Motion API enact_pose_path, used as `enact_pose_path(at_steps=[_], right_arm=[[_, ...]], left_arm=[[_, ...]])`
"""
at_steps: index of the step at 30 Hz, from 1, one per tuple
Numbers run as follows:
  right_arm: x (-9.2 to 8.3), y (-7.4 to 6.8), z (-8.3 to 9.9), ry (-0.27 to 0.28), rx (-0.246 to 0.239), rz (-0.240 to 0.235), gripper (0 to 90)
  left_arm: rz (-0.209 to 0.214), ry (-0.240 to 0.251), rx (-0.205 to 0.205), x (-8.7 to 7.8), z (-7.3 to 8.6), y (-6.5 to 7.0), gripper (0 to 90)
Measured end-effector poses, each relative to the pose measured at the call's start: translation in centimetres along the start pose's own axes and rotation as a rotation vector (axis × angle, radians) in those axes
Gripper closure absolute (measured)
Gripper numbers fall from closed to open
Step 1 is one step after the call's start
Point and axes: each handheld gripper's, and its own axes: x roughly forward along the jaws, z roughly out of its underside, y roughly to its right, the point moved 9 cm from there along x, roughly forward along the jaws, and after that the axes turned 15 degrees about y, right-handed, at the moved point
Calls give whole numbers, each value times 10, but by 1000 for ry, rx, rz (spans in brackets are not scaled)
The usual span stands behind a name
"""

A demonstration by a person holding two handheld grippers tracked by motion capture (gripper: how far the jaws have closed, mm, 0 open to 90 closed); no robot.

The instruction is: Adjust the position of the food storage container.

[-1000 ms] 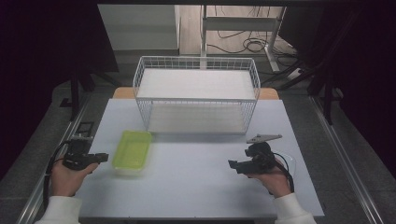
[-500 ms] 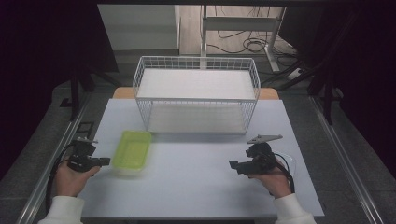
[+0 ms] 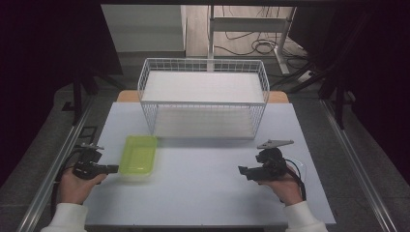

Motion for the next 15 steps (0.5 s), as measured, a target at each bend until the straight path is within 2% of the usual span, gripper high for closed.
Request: enact_pose_path(at_steps=[5,15], right_arm=[[-1,-3,-1,4,-10,-2,190],[-1,-3,-2,6,-4,-2,190]], left_arm=[[47,-6,8,-1,6,20,898],[81,-33,64,9,11,44,898]])
